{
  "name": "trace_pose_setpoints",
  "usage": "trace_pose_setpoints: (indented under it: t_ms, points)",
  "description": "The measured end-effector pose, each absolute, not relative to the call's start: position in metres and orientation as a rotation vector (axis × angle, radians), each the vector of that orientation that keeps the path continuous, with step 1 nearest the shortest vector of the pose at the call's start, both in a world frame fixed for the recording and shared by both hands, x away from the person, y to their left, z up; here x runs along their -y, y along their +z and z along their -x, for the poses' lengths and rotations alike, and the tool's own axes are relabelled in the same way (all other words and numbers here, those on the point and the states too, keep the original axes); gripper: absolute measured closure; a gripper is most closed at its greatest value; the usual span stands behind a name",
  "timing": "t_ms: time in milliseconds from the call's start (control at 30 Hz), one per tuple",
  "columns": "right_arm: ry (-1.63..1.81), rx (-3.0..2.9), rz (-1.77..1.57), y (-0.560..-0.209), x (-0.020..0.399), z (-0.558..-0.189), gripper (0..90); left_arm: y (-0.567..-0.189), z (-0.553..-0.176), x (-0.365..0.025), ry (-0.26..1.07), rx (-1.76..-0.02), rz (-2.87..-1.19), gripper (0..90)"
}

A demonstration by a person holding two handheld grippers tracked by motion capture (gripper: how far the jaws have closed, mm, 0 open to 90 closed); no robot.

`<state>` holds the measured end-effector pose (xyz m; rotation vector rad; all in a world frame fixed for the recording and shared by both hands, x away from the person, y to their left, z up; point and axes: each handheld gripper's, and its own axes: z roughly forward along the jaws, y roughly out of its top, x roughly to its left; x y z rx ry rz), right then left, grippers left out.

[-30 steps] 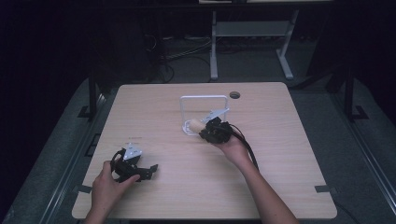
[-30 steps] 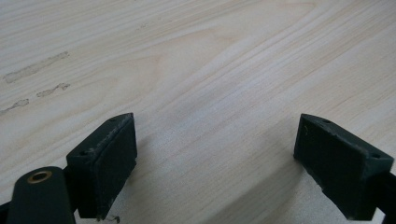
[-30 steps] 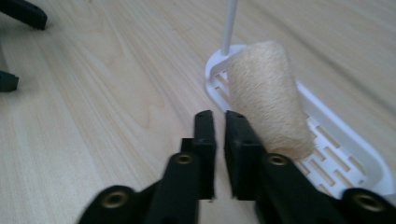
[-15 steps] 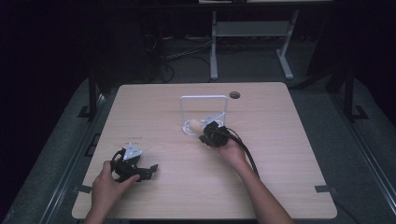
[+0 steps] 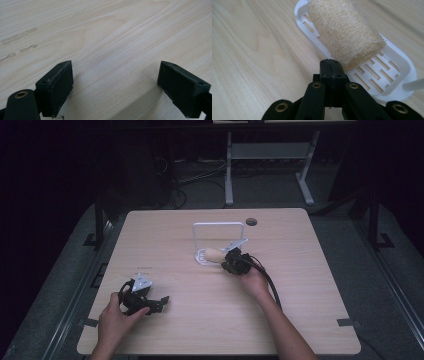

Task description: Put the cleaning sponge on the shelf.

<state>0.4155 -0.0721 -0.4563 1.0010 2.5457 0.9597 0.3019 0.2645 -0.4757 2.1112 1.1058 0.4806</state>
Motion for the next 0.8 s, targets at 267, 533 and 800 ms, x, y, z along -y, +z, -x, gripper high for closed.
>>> trace_pose_setpoints:
  t_ms: [267,533,800]
  points:
    - [0.941,-2.510,-1.037,-0.457,0.080,-0.423,89.8,-0.476,-0.302,-0.264,0.481,-1.106,-2.113,12.7]
    - [0.959,-2.504,-1.047,-0.455,0.086,-0.421,89.7,-0.476,-0.302,-0.265,0.480,-1.107,-2.114,12.7]
    - [0.974,-2.512,-1.041,-0.452,0.091,-0.413,89.6,-0.476,-0.302,-0.264,0.481,-1.105,-2.111,12.7]
